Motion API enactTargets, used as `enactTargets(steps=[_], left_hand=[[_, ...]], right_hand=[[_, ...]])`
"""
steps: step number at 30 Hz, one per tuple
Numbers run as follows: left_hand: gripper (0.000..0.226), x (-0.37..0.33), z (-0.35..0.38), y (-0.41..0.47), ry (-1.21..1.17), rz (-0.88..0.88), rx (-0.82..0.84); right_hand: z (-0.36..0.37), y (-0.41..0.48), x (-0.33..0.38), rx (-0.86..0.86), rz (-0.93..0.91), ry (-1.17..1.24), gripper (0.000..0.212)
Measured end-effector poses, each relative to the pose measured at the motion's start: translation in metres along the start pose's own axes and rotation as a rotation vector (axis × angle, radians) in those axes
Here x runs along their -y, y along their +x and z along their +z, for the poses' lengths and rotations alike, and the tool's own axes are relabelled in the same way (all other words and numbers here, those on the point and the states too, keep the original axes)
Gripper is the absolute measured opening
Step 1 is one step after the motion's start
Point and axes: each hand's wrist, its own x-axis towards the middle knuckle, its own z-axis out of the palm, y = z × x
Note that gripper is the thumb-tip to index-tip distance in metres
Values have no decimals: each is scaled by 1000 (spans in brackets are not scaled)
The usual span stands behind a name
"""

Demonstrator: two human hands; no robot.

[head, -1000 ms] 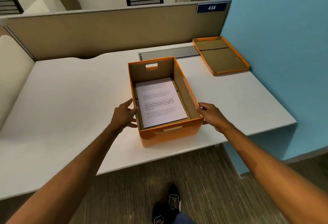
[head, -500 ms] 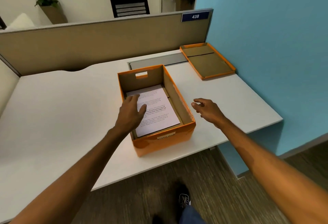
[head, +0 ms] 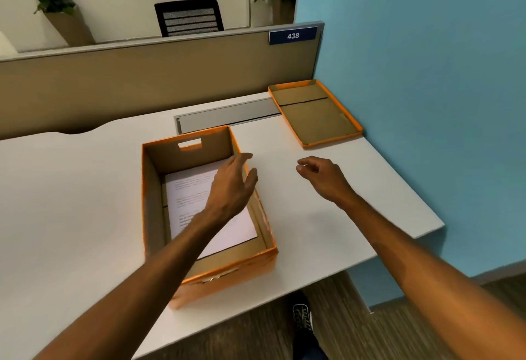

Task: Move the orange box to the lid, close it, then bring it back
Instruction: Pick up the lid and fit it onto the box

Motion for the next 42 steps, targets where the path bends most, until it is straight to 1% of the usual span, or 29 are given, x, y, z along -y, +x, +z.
enactTargets(steps=[3,7,10,14,17,21,24,27,29,33,36,37,39,42], left_hand=[[39,-17,27,38,-37,-3,-16],[35,-32,68,88,-59,-57,-31],[36,-42,104,118,-88,-143,-6],[39,-46,150,152,-140,-284,59],[42,-40,179,177,-196,-396,117],[52,-29,216,206,-304,-571,190],[58,-21,238,224,-370,-651,209],[60,-13,254,242,-489,-770,174],[58,-10,263,254,-552,-835,148],[37,-9,273,272,-664,-906,130],[29,-5,275,280,-776,-973,137],[30,-2,274,282,-818,-993,137],[38,2,270,284,-911,-1017,139],[43,7,258,283,-1058,-1002,165]], right_hand=[[-19,39,-18,-7,-3,12,37],[-44,92,-45,-48,16,25,29],[-63,127,-72,-76,62,19,22],[-85,171,-109,-125,126,14,22],[-97,204,-138,-189,111,-54,30],[-108,242,-176,-229,173,-143,44],[-115,264,-198,-268,207,-167,48],[-119,281,-211,-281,233,-154,46],[-120,290,-216,-267,260,-146,45],[-123,307,-221,-243,303,-159,45],[-127,315,-222,-266,312,-164,42],[-128,315,-222,-272,311,-170,41],[-128,315,-220,-281,297,-178,40],[-131,314,-219,-283,301,-121,36]])
